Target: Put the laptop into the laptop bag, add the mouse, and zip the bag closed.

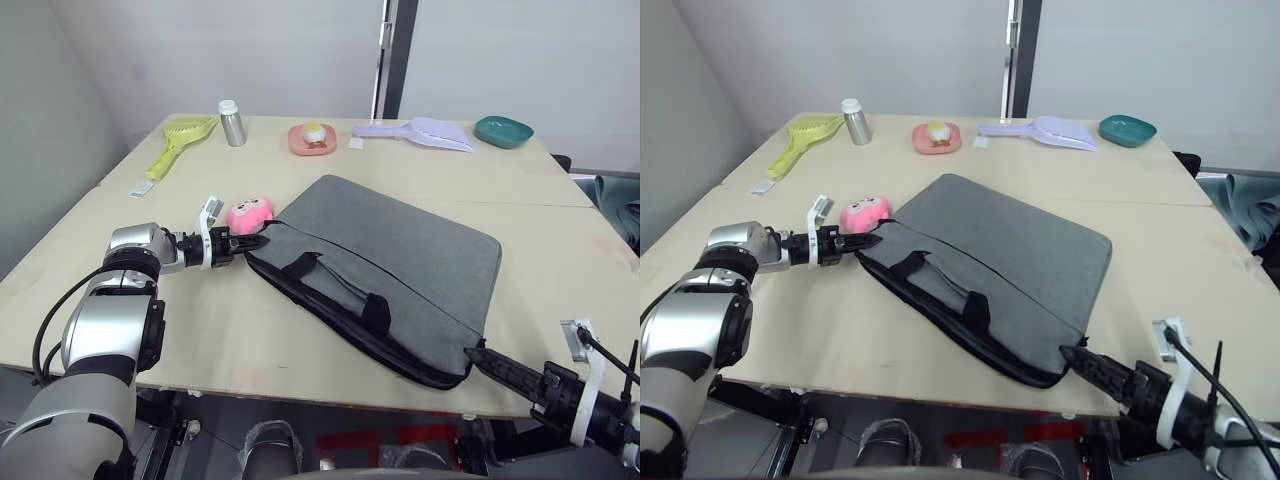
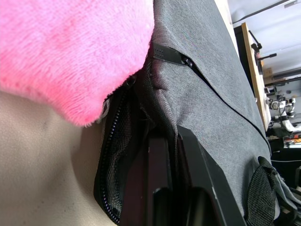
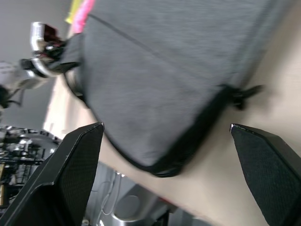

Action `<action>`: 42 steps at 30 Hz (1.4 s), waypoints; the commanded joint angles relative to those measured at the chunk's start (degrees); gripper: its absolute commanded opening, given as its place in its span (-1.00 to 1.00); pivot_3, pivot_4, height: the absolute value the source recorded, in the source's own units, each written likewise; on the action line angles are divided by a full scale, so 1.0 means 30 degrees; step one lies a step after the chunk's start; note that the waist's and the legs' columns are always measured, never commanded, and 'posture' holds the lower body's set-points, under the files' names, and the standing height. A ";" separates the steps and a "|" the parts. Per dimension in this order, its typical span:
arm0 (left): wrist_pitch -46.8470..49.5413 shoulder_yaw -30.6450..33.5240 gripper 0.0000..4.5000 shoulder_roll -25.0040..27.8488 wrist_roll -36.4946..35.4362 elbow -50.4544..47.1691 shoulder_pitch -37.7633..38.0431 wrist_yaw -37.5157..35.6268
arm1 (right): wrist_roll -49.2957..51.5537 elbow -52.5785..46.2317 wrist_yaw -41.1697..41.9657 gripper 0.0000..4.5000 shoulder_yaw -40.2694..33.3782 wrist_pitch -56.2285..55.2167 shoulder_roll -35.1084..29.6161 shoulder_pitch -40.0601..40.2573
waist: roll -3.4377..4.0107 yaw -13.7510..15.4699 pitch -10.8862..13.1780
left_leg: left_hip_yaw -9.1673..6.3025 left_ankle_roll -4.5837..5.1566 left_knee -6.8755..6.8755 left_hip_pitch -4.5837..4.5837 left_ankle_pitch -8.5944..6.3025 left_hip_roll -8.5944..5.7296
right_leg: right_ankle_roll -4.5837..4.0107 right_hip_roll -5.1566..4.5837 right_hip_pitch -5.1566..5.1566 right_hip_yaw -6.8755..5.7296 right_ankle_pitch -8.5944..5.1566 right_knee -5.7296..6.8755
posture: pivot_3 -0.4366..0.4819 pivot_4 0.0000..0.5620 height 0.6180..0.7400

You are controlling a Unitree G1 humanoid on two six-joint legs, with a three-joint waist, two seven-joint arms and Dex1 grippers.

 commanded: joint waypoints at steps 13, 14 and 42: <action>0.1871 0.0947 -1.00 0.0746 -0.0373 -0.3097 0.1187 -0.0180 | -0.1714 0.1753 0.0929 0.32 0.3791 -0.0636 -0.0244 -0.2637 | 0.0001 -0.0250 0.0000 | -0.0001 -0.0004 -0.0007 0.0005 0.0003 0.0014 | -0.0009 0.0020 0.0002 0.0000 -0.0002 0.0004 | -0.05 -0.47 1.00; 0.2075 0.0988 -1.00 0.0809 -0.0448 -0.3428 0.1325 -0.0207 | -0.1830 0.1979 0.1146 0.16 0.3664 -0.0712 -0.0385 -0.2753 | 0.0001 -0.0238 0.0001 | 0.0001 -0.0004 -0.0007 0.0001 0.0002 0.0011 | -0.0011 0.0017 0.0002 0.0000 -0.0003 0.0001 | -0.05 -0.47 1.00; 1.2718 0.9600 -1.00 -0.0101 -0.8605 -2.1171 1.3162 0.6860 | -1.3367 1.0260 1.1413 -0.99 1.1532 -0.3265 -0.6184 -1.7081 | 0.0010 -0.0906 0.0012 | -0.0052 0.0182 0.0124 -0.0282 0.0095 0.0051 | -0.0107 0.0058 -0.0214 -0.0059 -0.0017 0.0080 | -0.05 -0.47 1.00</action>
